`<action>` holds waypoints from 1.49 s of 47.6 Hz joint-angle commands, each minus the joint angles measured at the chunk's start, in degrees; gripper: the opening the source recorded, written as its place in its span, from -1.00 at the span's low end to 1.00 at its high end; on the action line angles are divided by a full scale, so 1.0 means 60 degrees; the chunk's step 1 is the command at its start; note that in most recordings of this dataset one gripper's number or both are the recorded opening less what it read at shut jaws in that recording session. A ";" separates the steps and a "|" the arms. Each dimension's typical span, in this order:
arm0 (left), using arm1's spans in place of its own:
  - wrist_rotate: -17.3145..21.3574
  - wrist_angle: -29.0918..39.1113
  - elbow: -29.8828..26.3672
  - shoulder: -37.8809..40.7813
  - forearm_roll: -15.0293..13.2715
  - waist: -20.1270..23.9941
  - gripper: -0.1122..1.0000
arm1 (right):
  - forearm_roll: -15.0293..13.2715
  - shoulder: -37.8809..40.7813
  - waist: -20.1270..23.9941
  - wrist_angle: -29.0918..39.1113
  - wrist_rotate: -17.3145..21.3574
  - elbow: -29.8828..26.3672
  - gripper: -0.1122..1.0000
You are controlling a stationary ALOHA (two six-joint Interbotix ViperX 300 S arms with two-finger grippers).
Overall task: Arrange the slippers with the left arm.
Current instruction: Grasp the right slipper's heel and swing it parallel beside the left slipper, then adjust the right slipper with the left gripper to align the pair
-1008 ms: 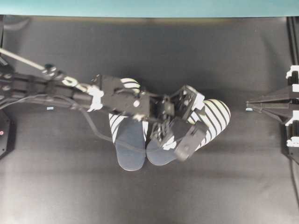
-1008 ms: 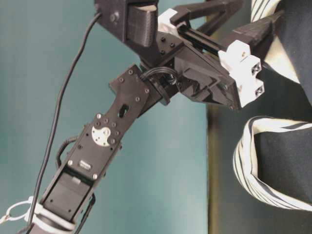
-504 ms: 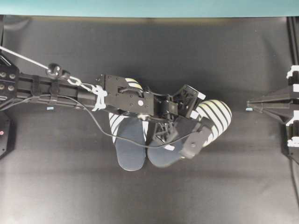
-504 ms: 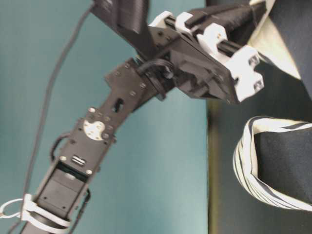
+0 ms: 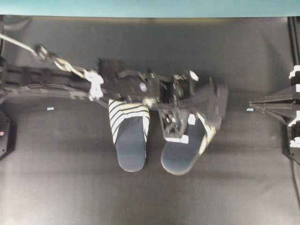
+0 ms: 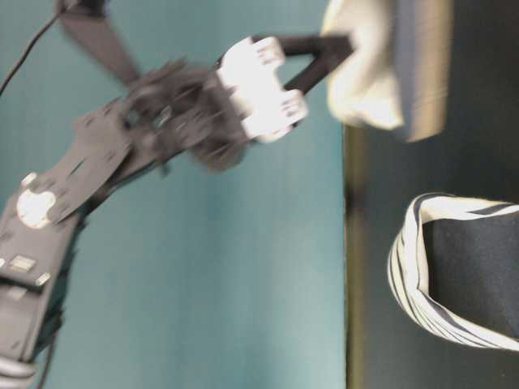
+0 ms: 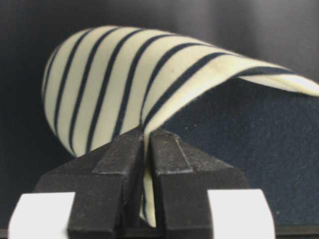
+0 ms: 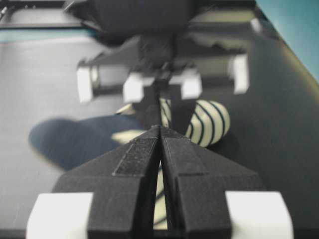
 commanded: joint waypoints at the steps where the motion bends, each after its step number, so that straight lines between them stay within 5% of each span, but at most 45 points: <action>1: -0.0527 0.0176 0.0278 -0.0718 0.0000 0.0103 -0.77 | 0.0029 0.0029 0.0029 0.0015 0.0088 -0.0059 -0.82; 16: -0.1685 0.0015 0.1714 -0.1406 0.0000 0.0498 -0.77 | 0.0029 0.0000 0.0029 -0.0029 0.0073 -0.0059 -0.82; 71: -0.2197 -0.0967 0.2168 -0.0586 0.0000 0.0410 -0.68 | 0.0029 0.0000 0.0029 -0.0073 0.0073 -0.0015 -0.82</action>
